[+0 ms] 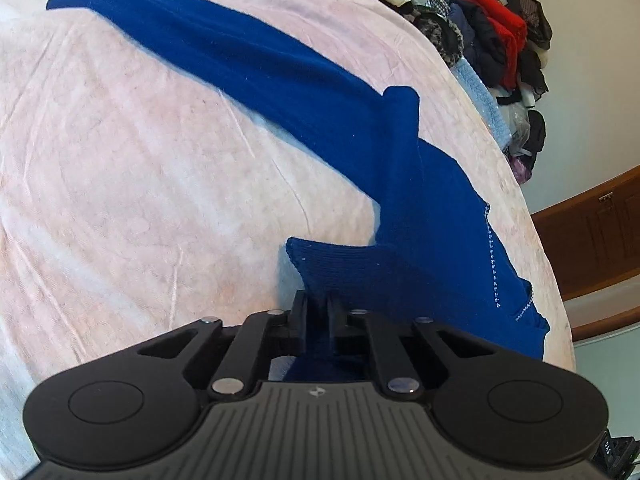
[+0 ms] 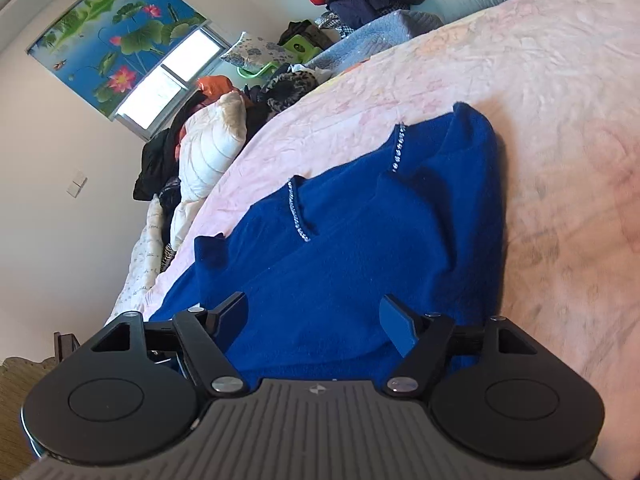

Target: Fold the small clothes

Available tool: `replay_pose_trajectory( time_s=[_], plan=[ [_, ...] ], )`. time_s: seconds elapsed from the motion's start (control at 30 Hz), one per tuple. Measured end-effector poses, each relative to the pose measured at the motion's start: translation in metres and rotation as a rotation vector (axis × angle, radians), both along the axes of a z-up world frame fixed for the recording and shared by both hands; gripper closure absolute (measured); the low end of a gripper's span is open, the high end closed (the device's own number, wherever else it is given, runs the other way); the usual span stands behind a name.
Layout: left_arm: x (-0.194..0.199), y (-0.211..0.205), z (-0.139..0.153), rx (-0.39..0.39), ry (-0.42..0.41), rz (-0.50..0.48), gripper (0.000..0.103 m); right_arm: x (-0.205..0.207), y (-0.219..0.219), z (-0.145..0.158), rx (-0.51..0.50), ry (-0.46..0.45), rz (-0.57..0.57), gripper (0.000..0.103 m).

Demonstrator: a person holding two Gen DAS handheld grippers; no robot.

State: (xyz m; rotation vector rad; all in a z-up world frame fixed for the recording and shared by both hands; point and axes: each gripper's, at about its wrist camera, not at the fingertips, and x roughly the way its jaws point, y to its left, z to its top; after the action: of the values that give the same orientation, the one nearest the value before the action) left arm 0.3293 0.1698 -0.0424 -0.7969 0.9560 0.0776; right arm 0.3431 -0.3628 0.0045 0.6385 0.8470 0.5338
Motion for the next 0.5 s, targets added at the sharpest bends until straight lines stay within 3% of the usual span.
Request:
replay_pose_trajectory(
  time_s=[0.13, 0.27, 0.4, 0.5],
  plan=[
    [0.001, -0.014, 0.017, 0.068, -0.046, -0.056, 0.098, -0.006, -0.002, -0.005, 0.035, 0.030, -0.008, 0.026],
    [0.012, -0.033, 0.050, 0.053, -0.130, -0.149, 0.099, -0.014, -0.014, -0.025, 0.232, 0.154, -0.047, 0.024],
    [0.019, -0.055, 0.094, 0.033, -0.250, -0.229, 0.099, -0.025, -0.034, -0.044, 0.401, 0.237, -0.178, 0.024],
    [0.020, -0.068, 0.121, 0.031, -0.321, -0.282, 0.099, -0.029, -0.046, -0.054, 0.420, 0.292, -0.286, 0.022]
  ],
)
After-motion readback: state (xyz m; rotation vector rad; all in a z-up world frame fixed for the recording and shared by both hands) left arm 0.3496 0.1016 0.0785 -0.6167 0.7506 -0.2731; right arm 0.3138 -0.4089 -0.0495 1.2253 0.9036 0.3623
